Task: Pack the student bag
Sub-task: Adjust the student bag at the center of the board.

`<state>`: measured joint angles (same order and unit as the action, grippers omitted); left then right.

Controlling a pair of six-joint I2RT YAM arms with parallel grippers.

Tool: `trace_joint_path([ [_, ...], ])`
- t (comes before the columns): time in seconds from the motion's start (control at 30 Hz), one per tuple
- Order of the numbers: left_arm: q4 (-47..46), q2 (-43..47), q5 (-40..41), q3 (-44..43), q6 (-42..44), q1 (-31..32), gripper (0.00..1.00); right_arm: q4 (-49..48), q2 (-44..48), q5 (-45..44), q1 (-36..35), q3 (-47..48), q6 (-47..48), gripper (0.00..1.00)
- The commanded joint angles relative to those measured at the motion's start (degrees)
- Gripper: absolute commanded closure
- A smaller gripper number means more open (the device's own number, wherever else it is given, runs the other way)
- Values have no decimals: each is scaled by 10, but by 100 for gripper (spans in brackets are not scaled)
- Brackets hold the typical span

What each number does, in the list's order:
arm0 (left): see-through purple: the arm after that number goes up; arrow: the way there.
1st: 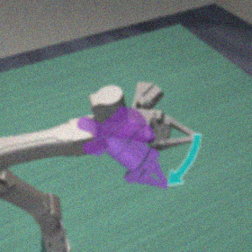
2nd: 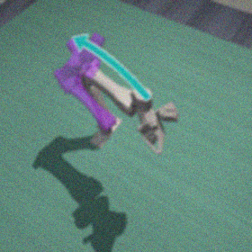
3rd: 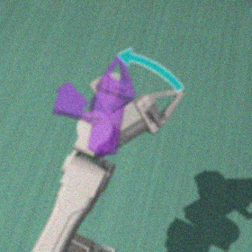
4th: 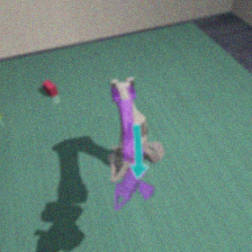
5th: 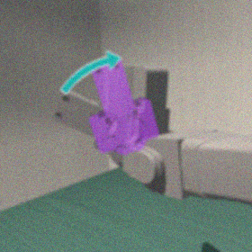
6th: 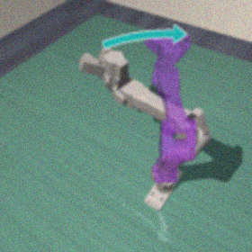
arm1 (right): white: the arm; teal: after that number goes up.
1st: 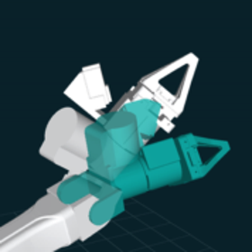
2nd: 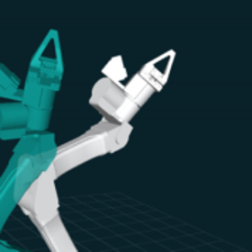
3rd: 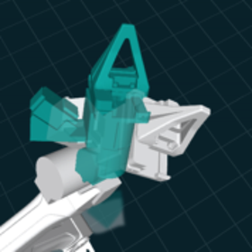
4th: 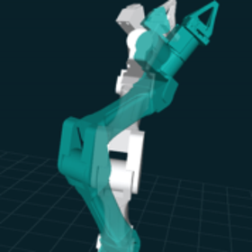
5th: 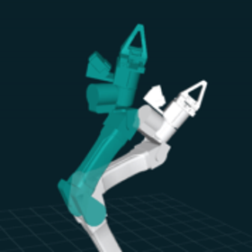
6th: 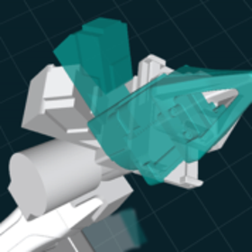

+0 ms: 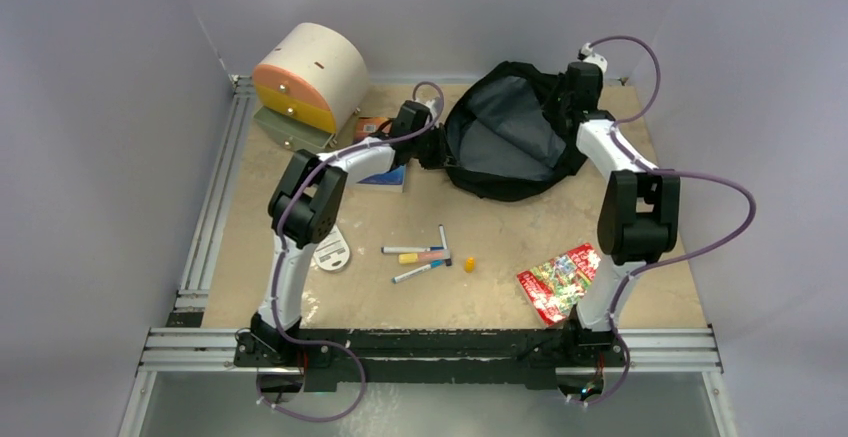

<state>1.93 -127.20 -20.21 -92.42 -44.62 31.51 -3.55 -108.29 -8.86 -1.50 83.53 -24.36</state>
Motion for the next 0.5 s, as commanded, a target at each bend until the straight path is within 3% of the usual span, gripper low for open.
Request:
trace_joint_path([
  [0.0, 91, 50, -26, 0, 131, -25, 100, -28, 50, 45, 8, -9, 9, 100],
  [0.2, 130, 91, -15, 27, 214, -36, 100, -11, 47, 25, 14, -17, -6, 100],
  [0.47, 124, 109, -42, 43, 245, -42, 100, 26, -4, 22, 32, -1, -11, 100],
])
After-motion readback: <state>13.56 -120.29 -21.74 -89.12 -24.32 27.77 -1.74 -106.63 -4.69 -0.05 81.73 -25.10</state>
